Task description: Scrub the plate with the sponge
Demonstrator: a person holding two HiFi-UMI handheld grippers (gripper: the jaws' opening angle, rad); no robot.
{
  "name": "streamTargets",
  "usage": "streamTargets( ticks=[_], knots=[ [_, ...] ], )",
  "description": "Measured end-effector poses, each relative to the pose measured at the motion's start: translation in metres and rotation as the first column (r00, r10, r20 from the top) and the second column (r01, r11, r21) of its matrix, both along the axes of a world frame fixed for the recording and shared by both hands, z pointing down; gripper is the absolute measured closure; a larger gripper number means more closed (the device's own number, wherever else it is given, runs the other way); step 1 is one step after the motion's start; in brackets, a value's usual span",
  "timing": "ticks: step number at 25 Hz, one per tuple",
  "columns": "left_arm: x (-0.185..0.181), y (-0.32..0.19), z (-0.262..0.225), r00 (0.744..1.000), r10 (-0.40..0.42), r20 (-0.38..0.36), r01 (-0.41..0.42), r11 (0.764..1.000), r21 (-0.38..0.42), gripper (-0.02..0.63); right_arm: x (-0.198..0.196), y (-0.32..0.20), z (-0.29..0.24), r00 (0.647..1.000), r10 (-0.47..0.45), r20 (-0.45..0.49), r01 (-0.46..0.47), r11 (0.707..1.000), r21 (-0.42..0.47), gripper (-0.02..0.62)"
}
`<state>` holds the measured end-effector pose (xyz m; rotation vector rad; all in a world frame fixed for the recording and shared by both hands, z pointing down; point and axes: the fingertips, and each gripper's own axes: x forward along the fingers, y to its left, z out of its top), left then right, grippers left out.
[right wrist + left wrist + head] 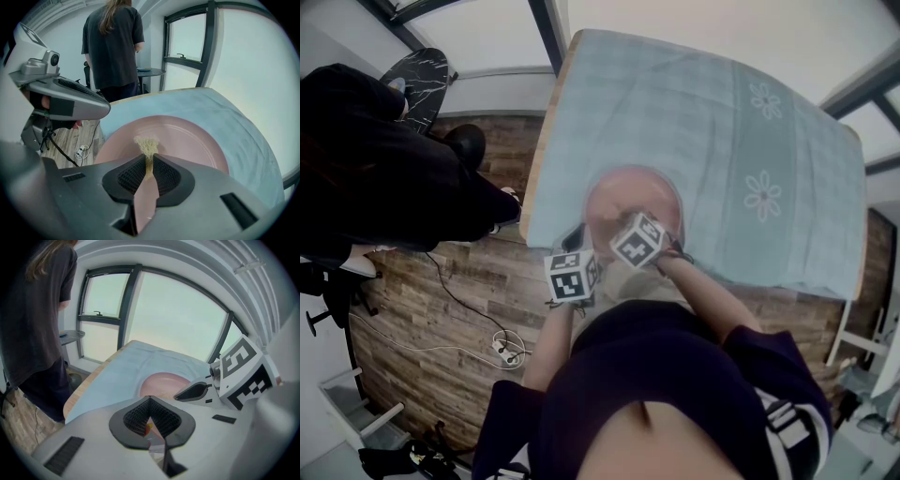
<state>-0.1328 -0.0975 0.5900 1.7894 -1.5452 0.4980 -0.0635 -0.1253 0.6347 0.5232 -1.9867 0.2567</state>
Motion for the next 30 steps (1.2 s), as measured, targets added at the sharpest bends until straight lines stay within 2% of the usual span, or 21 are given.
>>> streamTargets(
  ticks=[19, 24, 30],
  knots=[
    [0.01, 0.04, -0.007, 0.999, -0.035, 0.007, 0.035, 0.999, 0.014, 0.603, -0.004, 0.053, -0.004, 0.997, -0.044, 0.06, 0.047, 0.998, -0.041, 0.541],
    [0.011, 0.041, -0.009, 0.999, -0.033, 0.008, 0.033, 0.999, 0.016, 0.603, -0.002, 0.052, -0.012, 0.995, -0.019, 0.096, 0.023, 0.999, -0.045, 0.541],
    [0.014, 0.035, -0.006, 1.0, -0.025, 0.006, 0.025, 1.0, 0.014, 0.603, 0.016, 0.023, -0.027, 0.994, 0.04, 0.101, -0.042, 0.999, 0.01, 0.541]
  ],
)
